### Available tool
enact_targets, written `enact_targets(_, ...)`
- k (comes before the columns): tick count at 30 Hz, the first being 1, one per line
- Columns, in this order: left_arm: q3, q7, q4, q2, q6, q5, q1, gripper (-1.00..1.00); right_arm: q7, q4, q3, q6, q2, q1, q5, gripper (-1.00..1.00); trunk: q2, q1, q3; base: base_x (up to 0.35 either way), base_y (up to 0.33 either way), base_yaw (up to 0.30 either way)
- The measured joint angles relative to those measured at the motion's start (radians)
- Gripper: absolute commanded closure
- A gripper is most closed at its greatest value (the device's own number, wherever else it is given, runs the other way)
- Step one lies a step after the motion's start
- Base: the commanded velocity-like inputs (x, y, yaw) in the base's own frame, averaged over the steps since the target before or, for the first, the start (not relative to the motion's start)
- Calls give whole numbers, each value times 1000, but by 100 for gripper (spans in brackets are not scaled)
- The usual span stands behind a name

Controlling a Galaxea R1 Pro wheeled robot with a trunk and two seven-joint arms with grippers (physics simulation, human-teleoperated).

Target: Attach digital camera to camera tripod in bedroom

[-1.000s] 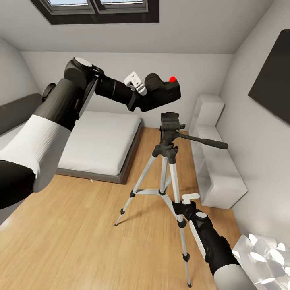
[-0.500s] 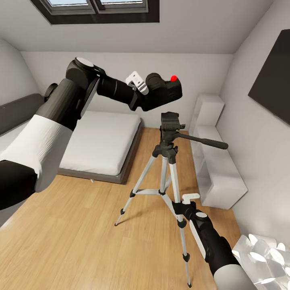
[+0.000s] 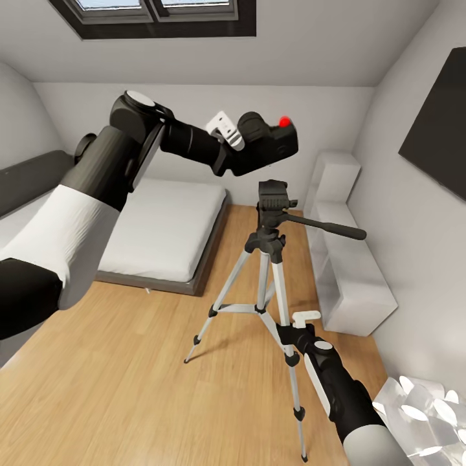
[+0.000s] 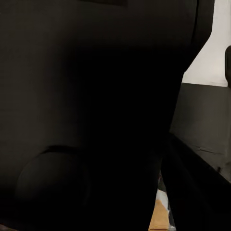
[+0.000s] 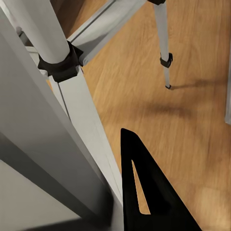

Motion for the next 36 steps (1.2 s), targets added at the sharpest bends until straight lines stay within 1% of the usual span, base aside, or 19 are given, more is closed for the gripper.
enact_targets(7, -40, 1, -3, -4, -1, -34, 0, 100, 0, 0, 0, 0, 0, 0, 0, 100, 0, 0, 0, 0, 0, 0)
enact_targets(10, -58, 1, -4, -5, -7, -33, 0, 100, 0, 0, 0, 0, 0, 0, 0, 100, 0, 0, 0, 0, 0, 0)
enact_targets(19, -63, 1, -3, -8, -15, -35, 0, 100, 0, 0, 0, 0, 0, 0, 0, 100, 0, 0, 0, 0, 0, 0)
enact_targets(27, -78, 1, -3, -10, -16, -34, 0, 100, 0, 0, 0, 0, 0, 0, -1, 100, 0, 0, 0, 0, 0, 0)
enact_targets(36, -81, 1, -3, -11, -16, -34, 0, 100, 0, 0, 0, 0, 0, 0, -1, 100, 0, 0, 0, 0, 0, 0)
